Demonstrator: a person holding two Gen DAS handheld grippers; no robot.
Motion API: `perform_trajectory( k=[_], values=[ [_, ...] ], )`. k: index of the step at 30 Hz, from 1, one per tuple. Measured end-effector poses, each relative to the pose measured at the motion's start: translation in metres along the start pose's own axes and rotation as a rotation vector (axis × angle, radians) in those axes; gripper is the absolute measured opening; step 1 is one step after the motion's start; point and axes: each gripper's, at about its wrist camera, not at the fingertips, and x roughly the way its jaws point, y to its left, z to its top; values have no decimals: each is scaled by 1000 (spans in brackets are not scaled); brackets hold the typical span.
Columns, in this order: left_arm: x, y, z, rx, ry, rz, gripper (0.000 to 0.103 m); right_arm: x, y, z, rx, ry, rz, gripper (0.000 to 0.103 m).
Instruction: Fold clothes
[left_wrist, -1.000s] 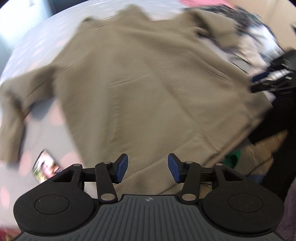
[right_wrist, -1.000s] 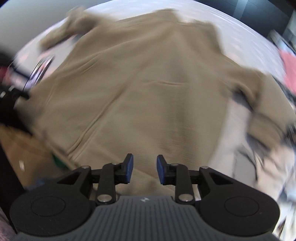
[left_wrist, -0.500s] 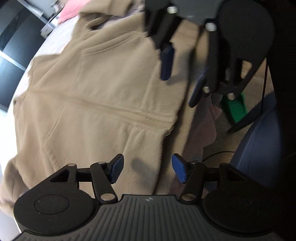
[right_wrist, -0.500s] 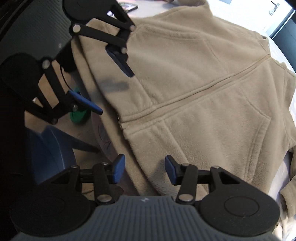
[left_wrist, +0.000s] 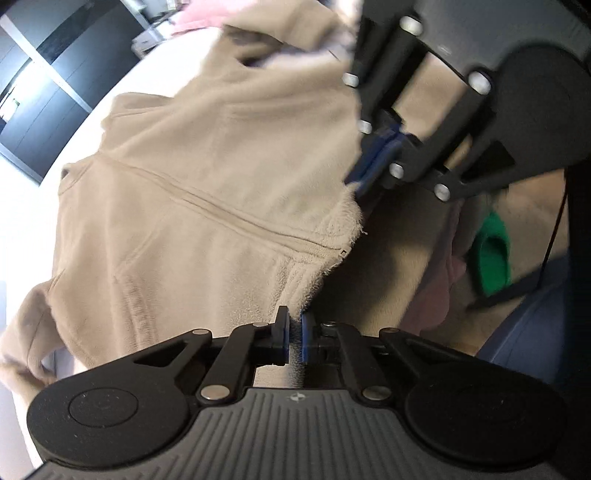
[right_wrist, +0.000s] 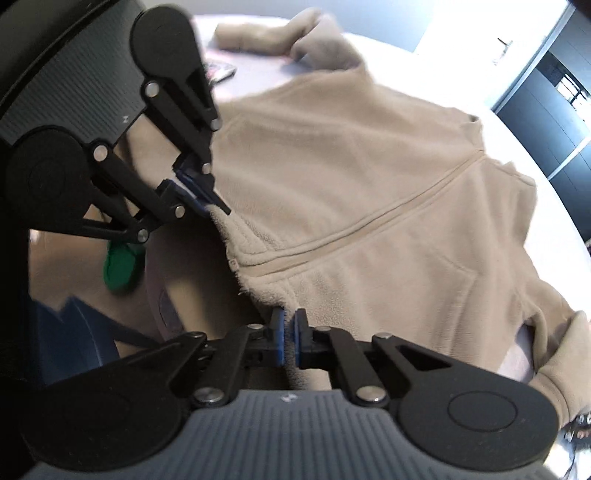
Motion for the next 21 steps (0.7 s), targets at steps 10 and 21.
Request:
perform_trajectory(
  k=[10,21],
  values=[
    [-26,21,8,17,20,-105,3,-31,8,16,-3,10,139,5],
    [5,66,4,-265,84,-246,21,-2,-7,6,111,93,161,14]
  ],
)
